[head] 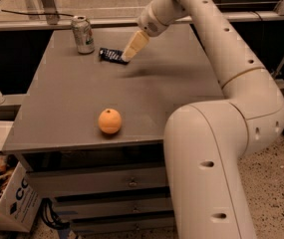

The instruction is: Move rxbar blueberry near 7up can

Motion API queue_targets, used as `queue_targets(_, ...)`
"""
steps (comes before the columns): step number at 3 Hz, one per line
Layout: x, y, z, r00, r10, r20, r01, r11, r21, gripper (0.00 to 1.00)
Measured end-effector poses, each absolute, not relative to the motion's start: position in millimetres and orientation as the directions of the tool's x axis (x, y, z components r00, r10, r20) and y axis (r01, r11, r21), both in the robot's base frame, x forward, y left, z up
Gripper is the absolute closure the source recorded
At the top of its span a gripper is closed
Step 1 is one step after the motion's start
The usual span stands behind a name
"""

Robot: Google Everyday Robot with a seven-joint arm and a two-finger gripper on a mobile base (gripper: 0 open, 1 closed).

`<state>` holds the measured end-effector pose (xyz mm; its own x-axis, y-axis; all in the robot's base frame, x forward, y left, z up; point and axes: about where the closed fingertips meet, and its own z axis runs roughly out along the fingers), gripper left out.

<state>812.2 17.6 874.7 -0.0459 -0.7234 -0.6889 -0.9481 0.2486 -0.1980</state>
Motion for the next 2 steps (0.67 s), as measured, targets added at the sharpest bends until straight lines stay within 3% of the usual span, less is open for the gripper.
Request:
queue_targets(1, 774.6, -55.9, 879.5, -0.092, -0.664, -0.742, -0.951, 0.28, -0.132, 0.0)
queue_targets(2, 774.6, -55.8, 879.4, -0.092, -0.664, -0.742, -0.951, 0.28, -0.132, 0.0)
